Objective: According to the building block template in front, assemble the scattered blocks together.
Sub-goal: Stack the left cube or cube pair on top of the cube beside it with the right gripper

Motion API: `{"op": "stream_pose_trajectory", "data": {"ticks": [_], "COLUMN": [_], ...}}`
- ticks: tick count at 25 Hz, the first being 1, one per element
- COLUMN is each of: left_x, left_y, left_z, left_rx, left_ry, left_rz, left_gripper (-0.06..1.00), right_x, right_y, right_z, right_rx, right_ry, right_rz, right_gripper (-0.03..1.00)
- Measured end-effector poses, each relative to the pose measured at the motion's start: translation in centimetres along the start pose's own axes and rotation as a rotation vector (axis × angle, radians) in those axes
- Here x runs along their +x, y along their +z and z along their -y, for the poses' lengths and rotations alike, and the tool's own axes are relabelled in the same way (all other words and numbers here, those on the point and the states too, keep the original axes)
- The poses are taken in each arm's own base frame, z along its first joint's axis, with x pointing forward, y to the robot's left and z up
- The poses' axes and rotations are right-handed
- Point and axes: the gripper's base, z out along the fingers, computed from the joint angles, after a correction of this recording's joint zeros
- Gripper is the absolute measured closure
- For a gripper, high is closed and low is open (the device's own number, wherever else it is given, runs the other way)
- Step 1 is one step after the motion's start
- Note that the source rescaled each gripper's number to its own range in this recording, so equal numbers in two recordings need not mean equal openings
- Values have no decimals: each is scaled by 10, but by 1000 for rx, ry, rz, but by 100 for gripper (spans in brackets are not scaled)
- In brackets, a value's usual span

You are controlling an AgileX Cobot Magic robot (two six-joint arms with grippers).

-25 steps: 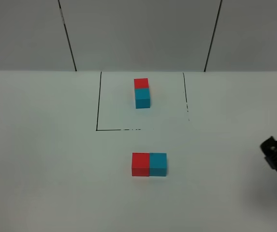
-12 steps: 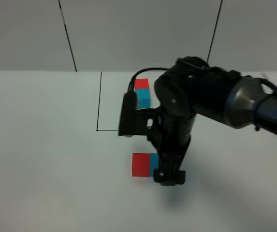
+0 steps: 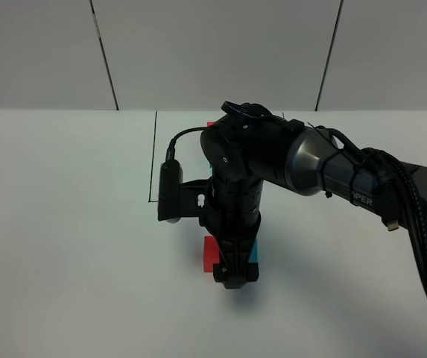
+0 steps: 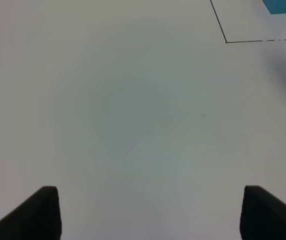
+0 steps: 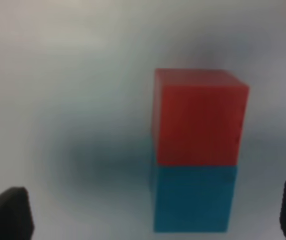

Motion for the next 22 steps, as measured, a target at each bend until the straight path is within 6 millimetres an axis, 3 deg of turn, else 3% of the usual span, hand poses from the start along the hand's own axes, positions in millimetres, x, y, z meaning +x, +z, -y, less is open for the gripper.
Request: {"op": "stream_pose_trajectory", "data": {"ticks": [10,17,22], "left_x": [0,0,0], "left_y": [0,0,0], "left_z": [0,0,0], "left_rx": [0,0,-1], "left_ry": [0,0,0], "left_rz": [0,0,0], "left_gripper": [33,33,33], "right_x": [20,16,15], "right_y": [40,44,60], "right_z": [23,26,25], "right_rx": [-47,-37,-66], "right_ry": [68,107,118], "right_rz": [8,77,72], "right_gripper": [-3,-3,-3]}}
